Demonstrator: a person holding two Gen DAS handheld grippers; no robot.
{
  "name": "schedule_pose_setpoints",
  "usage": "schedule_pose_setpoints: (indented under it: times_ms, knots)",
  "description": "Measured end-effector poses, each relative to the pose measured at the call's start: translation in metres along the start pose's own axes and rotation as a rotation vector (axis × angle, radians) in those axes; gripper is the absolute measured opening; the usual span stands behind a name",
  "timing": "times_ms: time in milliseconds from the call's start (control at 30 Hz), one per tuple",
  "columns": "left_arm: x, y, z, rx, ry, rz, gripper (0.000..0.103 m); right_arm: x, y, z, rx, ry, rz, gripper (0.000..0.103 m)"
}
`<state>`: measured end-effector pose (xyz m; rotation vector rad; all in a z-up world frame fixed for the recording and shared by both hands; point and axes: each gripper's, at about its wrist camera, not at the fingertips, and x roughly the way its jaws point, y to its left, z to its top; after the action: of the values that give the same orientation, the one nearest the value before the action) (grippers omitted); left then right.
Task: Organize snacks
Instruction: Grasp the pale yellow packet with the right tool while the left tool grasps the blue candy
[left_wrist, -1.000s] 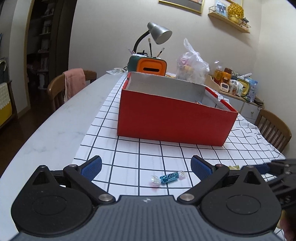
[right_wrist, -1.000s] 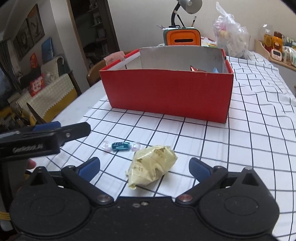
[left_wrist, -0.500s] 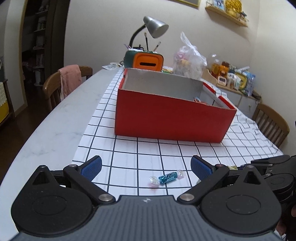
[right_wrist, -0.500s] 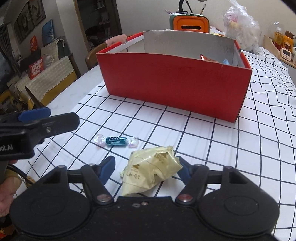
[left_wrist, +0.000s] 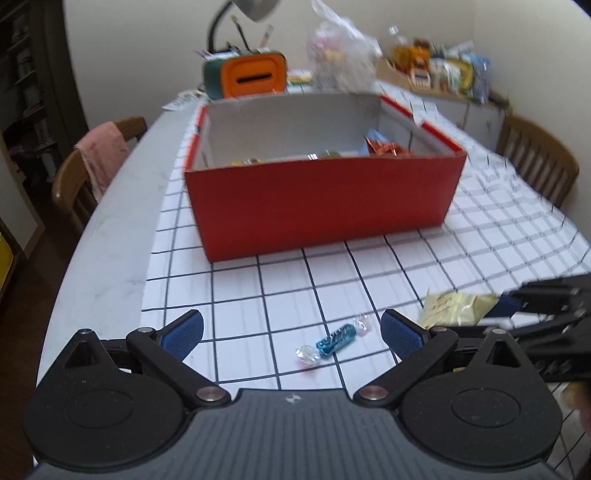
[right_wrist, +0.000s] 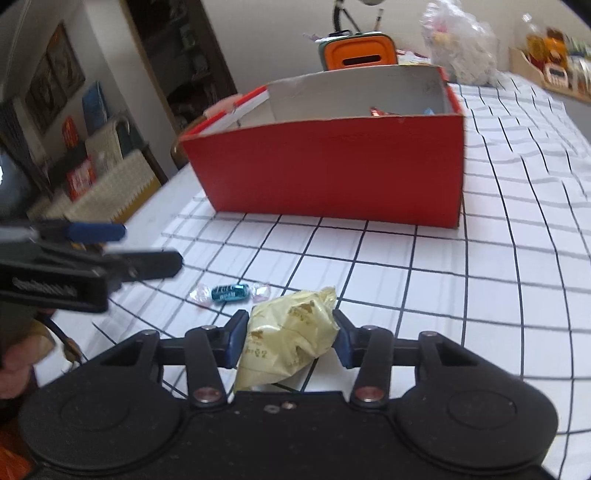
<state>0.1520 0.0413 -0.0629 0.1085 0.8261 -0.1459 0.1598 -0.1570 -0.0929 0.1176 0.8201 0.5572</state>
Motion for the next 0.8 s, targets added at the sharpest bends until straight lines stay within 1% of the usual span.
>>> schedule_pose_setpoints:
  times_ms: [133, 233, 300, 400, 433, 467, 500, 533, 567, 633, 700, 733, 767, 800]
  knots:
    - [0.016, -0.014, 0.005, 0.060, 0.068, 0.013, 0.103, -0.012, -0.016, -0.002, 0.059, -0.049, 0.051, 0.040]
    - [0.026, -0.018, 0.007, 0.062, 0.099, 0.028, 0.103, -0.013, -0.024, -0.003, 0.074, -0.058, 0.071, 0.039]
    - [0.028, -0.017, 0.008, 0.049, 0.109, 0.038, 0.103, -0.013, -0.026, -0.004, 0.054, -0.049, 0.098, 0.040]
    - [0.031, -0.015, 0.010, 0.032, 0.124, 0.048, 0.103, -0.013, -0.020, -0.003, -0.008, -0.028, 0.102, 0.042]
    - [0.031, -0.015, 0.010, 0.027, 0.130, 0.051, 0.103, -0.012, -0.017, -0.002, -0.035, -0.016, 0.100, 0.047]
    - [0.032, -0.015, 0.011, 0.023, 0.133, 0.050, 0.103, -0.010, -0.014, -0.001, -0.061, -0.002, 0.102, 0.059]
    - [0.031, -0.015, 0.012, 0.022, 0.133, 0.048, 0.103, -0.007, -0.010, 0.000, -0.090, 0.016, 0.099, 0.068]
    - [0.031, -0.016, 0.012, 0.023, 0.131, 0.051, 0.103, -0.005, -0.007, 0.000, -0.122, 0.033, 0.090, 0.089]
    - [0.030, -0.017, 0.013, 0.027, 0.128, 0.053, 0.103, -0.002, -0.003, 0.000, -0.154, 0.042, 0.073, 0.092]
    - [0.030, -0.018, 0.013, 0.037, 0.129, 0.051, 0.103, 0.004, 0.004, 0.001, -0.198, 0.060, 0.057, 0.089]
    - [0.032, -0.019, 0.014, 0.047, 0.134, 0.056, 0.103, 0.009, 0.006, 0.003, -0.215, 0.073, 0.055, 0.088]
    - [0.032, -0.019, 0.014, 0.052, 0.137, 0.057, 0.103, 0.011, 0.006, 0.004, -0.220, 0.080, 0.054, 0.086]
    - [0.033, -0.019, 0.014, 0.056, 0.139, 0.058, 0.103, 0.014, 0.006, 0.005, -0.222, 0.089, 0.050, 0.080]
    - [0.034, -0.019, 0.015, 0.059, 0.142, 0.061, 0.103, 0.017, 0.007, 0.006, -0.222, 0.097, 0.043, 0.077]
